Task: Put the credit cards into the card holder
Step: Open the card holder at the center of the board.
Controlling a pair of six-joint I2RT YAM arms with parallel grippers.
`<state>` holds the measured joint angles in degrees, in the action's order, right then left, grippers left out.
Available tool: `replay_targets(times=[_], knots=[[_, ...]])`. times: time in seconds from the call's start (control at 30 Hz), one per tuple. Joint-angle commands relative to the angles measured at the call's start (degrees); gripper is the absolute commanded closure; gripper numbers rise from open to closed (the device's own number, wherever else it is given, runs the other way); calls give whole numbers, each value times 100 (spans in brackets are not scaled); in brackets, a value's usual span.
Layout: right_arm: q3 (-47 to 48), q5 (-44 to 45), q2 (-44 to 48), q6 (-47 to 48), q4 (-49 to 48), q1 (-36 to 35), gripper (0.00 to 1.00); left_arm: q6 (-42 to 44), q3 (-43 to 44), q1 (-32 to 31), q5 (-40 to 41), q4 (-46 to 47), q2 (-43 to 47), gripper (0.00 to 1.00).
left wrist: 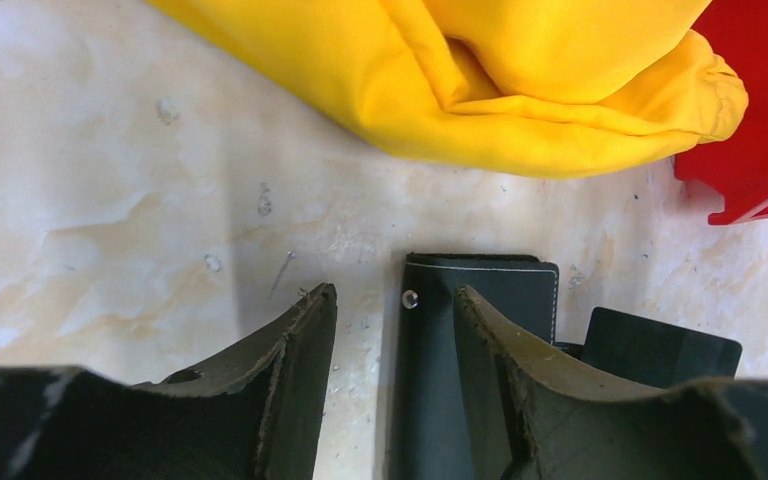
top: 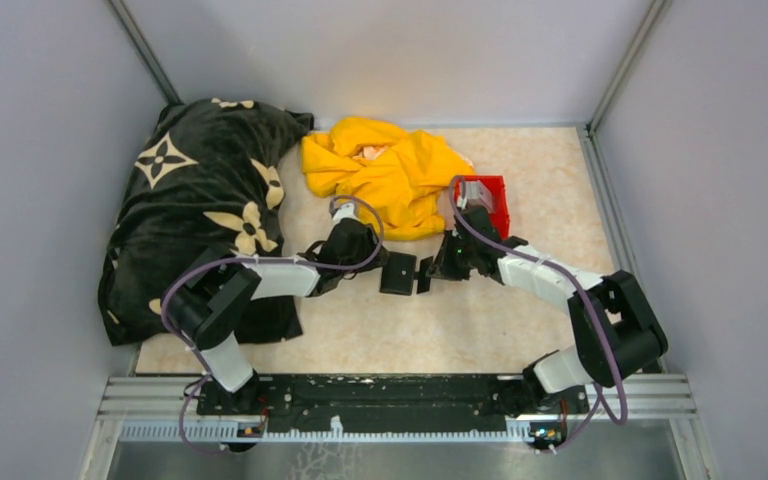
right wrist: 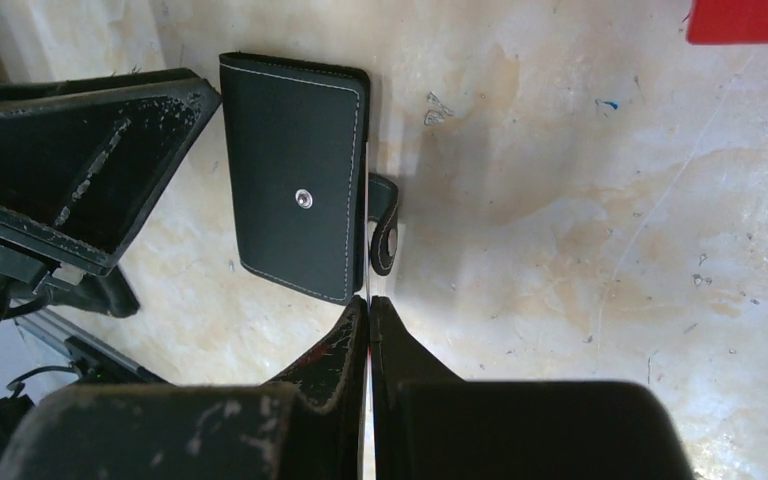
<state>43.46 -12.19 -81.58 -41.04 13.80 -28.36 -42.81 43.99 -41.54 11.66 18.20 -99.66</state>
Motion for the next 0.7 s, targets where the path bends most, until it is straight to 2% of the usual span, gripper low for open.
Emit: replay_targets(times=[0.0, 0.67], knots=[[-79, -326, 258, -79, -471, 121, 100, -35, -461, -18, 225, -1569, -150, 45], [-346, -644, 29, -150, -1050, 305, 100, -291, -911, -20, 317, -1679, 137, 55]])
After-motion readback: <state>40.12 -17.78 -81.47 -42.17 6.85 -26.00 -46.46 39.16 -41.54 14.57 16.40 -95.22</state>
